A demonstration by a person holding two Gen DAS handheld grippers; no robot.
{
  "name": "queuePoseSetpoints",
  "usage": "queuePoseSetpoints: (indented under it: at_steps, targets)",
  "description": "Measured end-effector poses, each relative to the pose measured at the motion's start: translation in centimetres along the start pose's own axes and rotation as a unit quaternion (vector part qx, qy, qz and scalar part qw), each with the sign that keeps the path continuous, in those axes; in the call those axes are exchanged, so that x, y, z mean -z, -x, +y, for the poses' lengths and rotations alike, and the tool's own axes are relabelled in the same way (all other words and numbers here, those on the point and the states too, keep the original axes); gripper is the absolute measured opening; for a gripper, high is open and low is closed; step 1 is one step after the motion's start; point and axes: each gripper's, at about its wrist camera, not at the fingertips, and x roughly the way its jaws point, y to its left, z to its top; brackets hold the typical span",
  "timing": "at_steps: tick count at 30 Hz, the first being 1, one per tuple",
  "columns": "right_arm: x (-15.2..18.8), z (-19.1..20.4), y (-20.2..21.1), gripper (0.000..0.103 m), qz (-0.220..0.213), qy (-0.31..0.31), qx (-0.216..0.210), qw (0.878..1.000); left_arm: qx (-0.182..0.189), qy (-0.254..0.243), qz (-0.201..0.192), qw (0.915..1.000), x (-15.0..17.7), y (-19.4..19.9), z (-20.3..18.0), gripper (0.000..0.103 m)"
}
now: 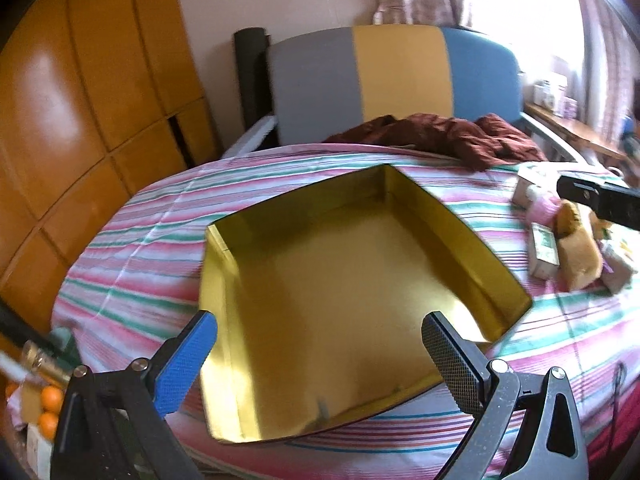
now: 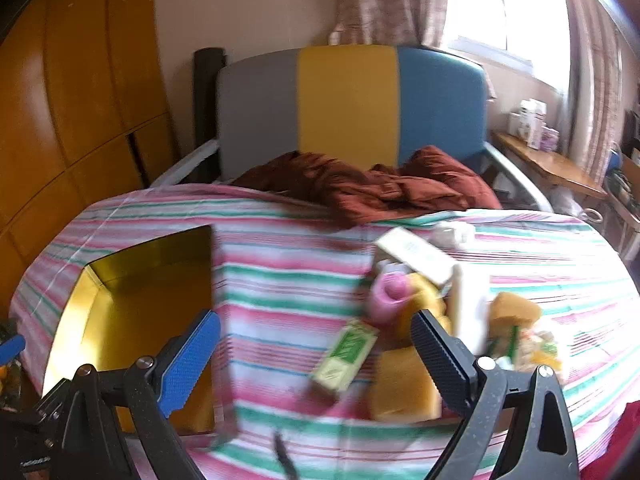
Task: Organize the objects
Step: 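Grasp the green box with the left gripper while the right gripper grasps the yellow sponge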
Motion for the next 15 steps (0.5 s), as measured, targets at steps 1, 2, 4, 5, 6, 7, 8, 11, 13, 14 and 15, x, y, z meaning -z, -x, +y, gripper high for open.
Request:
queuePoseSetpoints:
  at_steps: [1,2,4,5,6,7,8,11,13,14,15]
  targets:
    - [-0.3,-0.9,-0.1,0.098,0.000,-0.004,0.006,1.000,0.008,-0.002,0.000,1.0000,-0.2,0.0,-0.4,0.103]
    - [-0.5,-1.8,-0.1,0.098,0.000,-0.008,0.010,1.000,0.017,-0.004,0.000,0.9998,-0.4,-0.1,-0.8,0.103]
    - [-1.1,-3.9,-0.1,0.098,-0.001,-0.020,0.023,1.000,0.034,-0.007,0.004,0.9994,-0.8,-0.3,-1.5,0.103]
    - [-1.4,-4.9,-0.2,0.098,-0.003,-0.026,0.028,0.999,0.043,-0.008,0.005,0.9990,-1.0,-0.5,-1.9,0.103]
    - [-1.6,-5.7,-0.1,0.098,-0.005,-0.030,0.033,0.999,0.053,-0.011,0.006,0.9985,-1.3,-0.6,-2.4,0.103]
    - [-1.9,-6.9,-0.2,0.098,-0.006,-0.038,0.039,0.998,0.062,-0.016,0.006,0.9979,-1.6,-0.7,-2.9,0.103]
    - [-2.1,-8.0,-0.4,0.098,-0.006,-0.045,0.043,0.998,0.071,-0.019,0.006,0.9973,-1.8,-0.7,-3.2,0.103]
    - [-2.4,-11.5,-1.0,0.098,-0.004,-0.074,0.049,0.996,0.115,-0.033,0.006,0.9928,-2.7,-0.9,-4.9,0.103]
    - [-2.4,-13.8,-1.5,0.098,-0.006,-0.093,0.050,0.994,0.137,-0.048,-0.002,0.9894,-3.2,-0.7,-6.2,0.103]
    - [-2.2,-14.6,-1.6,0.098,-0.006,-0.101,0.051,0.994,0.143,-0.055,-0.007,0.9881,-3.4,-0.7,-6.8,0.103]
    - [-2.1,-15.5,-1.7,0.098,-0.006,-0.112,0.048,0.992,0.155,-0.064,-0.007,0.9859,-3.7,-0.8,-7.6,0.103]
